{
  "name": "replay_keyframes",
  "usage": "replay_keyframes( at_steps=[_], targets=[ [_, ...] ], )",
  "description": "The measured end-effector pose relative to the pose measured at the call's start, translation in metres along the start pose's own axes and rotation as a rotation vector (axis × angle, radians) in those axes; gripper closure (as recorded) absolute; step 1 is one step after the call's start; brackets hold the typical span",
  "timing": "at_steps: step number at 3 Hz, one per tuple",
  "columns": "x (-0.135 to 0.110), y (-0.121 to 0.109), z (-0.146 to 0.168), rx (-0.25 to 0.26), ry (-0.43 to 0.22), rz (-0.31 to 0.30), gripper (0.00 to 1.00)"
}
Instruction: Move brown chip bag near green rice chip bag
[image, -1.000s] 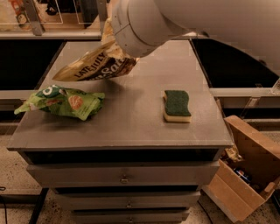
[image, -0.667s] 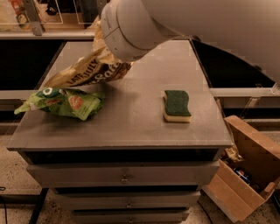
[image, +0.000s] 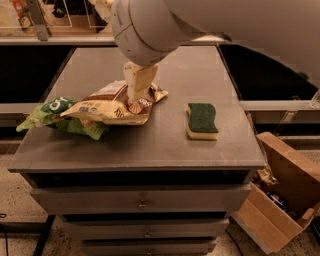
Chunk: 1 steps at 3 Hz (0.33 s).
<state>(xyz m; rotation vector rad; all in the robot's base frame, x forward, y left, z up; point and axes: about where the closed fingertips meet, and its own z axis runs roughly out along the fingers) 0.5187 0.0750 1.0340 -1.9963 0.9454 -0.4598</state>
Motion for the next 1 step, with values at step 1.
replay_keyframes(
  at_steps=[1],
  targets=[
    [0.0,-0.0001,-0.0001,0.0,0.0,0.0,0.0]
  ],
)
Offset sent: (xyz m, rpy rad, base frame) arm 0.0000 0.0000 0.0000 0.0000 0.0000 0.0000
